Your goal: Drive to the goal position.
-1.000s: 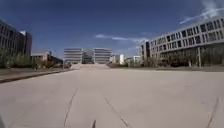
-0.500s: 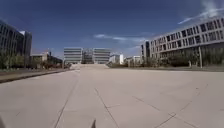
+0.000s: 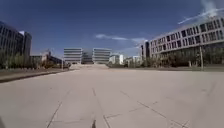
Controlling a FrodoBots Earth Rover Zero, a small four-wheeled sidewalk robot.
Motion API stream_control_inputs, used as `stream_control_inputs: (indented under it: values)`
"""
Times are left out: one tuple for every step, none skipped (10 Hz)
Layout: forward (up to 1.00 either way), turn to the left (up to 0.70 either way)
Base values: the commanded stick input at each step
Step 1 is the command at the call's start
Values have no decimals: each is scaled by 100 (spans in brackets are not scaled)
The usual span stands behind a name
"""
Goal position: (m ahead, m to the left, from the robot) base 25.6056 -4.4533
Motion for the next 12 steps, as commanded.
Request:
stream_control_inputs:
  values:
    - [60, -1]
    - [60, -1]
    - [60, -1]
    - [60, -1]
    - [60, -1]
    - [60, -1]
    - [60, -1]
    - [60, -1]
    - [60, -1]
    - [60, -1]
    - [60, -1]
    - [60, -1]
